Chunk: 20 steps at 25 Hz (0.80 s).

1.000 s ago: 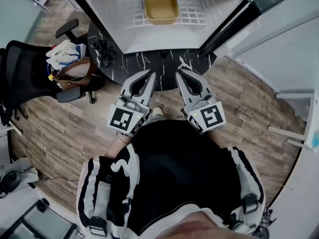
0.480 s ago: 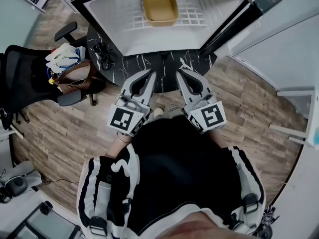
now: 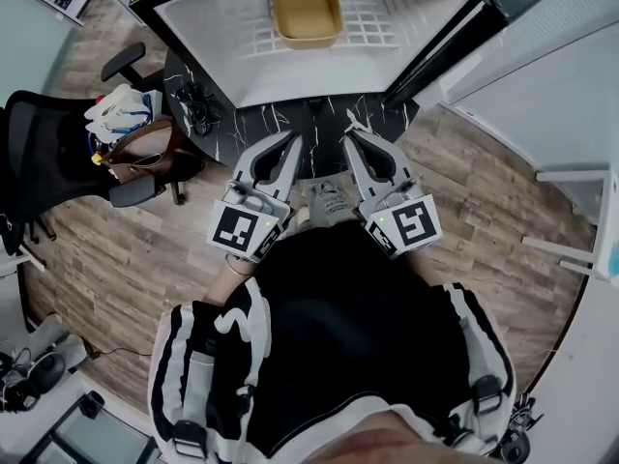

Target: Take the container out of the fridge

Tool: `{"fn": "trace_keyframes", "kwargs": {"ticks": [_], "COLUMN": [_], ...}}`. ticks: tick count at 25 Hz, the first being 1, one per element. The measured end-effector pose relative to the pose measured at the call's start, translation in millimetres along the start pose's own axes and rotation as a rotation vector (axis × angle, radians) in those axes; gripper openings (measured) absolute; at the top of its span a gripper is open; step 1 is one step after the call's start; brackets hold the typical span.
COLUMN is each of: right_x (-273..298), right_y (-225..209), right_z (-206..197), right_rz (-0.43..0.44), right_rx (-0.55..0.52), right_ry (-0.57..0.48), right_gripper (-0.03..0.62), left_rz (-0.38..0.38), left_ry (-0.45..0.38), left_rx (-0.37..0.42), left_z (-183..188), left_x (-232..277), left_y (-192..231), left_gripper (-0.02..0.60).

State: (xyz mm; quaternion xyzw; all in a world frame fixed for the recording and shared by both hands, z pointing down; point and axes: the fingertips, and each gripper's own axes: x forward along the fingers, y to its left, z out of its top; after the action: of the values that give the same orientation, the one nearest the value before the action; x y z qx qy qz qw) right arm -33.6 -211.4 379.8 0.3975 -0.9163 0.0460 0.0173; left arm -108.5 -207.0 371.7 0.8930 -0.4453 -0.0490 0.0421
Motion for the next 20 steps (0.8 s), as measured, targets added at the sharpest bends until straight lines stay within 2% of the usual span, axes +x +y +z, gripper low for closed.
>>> {"fn": "trace_keyframes", "kwargs": {"ticks": [20], "right_x": [31.7], "right_y": [-25.1], "right_z": [13.4], "right_rz": [0.048], "right_rx": [-0.013], "right_ry": [-0.039], "right_gripper": [0.012], "left_rz": [0.047], "left_ry": [0.009], "left_rx": [0.026], "left_z": [4.9], "left_x": [29.2], "left_y": [25.5], "left_gripper": [0.009]}}
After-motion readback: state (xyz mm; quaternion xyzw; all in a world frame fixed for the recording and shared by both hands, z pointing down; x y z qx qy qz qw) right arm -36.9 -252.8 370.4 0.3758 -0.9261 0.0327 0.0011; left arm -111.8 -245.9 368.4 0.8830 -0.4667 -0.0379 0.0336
